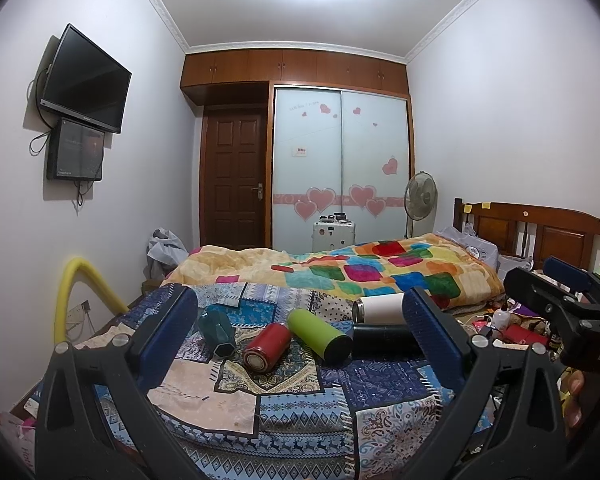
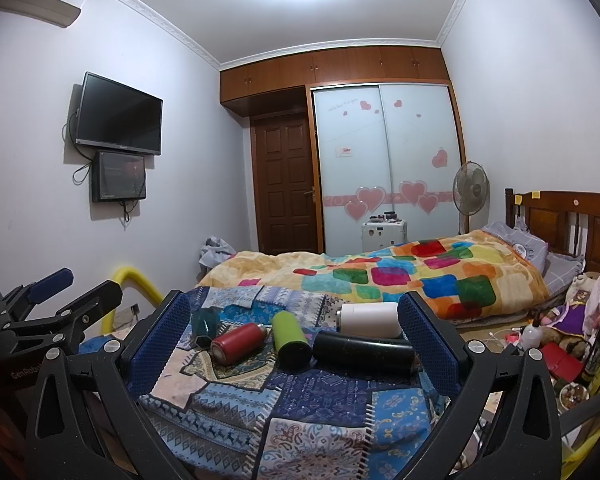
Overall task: Flip cup upright
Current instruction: 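Move the left tool down toward the lying red thermos bottle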
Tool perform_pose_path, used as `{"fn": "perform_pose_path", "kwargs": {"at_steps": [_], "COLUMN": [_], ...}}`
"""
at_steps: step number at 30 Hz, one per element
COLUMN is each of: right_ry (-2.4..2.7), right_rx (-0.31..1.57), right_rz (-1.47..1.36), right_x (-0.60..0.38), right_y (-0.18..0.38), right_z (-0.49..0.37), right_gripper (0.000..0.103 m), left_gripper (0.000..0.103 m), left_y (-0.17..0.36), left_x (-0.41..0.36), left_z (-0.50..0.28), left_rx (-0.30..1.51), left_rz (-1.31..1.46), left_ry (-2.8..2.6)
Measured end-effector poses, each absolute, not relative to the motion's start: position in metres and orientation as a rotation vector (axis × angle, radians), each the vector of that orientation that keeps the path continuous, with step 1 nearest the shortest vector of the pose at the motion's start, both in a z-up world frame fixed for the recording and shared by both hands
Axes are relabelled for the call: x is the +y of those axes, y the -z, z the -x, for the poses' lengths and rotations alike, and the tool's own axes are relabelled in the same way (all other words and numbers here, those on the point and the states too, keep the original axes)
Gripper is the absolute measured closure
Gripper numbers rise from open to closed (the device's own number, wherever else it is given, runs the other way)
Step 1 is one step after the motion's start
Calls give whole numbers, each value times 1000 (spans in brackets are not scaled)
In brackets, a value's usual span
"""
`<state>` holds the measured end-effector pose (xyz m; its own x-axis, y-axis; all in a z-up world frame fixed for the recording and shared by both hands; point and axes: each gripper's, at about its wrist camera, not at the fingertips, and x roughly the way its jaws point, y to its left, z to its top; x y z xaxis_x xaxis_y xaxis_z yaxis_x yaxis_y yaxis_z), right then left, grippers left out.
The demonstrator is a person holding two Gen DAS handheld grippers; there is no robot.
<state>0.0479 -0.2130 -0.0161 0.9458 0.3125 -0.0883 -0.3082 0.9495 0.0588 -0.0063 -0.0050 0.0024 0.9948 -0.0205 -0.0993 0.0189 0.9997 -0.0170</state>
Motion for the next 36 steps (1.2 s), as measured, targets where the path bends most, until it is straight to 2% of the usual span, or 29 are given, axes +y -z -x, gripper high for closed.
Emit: {"fn": "perform_pose_path", "kwargs": {"at_steps": [9, 18, 23, 32, 36], "right_ry": [-309, -280, -261, -233, -227], "right_rx": [129, 248, 317, 400, 415], "right_rz": [-42, -50, -47, -60, -56], "right_x": [-210, -217, -223, -230, -230], "right_y": [23, 50, 66, 90, 97], "right_z": [-55, -102, -133, -169, -180], "right_gripper": [0, 0, 0, 0, 0], "left_gripper": [0, 0, 13, 16, 22], "left_y": [4, 34, 59, 92, 100], "left_x": [-2, 21, 37, 61, 80], "left_z": [-8, -99, -165, -235, -260], "left_rx": [138, 363, 505, 629, 662], "left_rz": [13, 21, -4, -25, -7], "left_ry": [33, 64, 62, 26, -24]}}
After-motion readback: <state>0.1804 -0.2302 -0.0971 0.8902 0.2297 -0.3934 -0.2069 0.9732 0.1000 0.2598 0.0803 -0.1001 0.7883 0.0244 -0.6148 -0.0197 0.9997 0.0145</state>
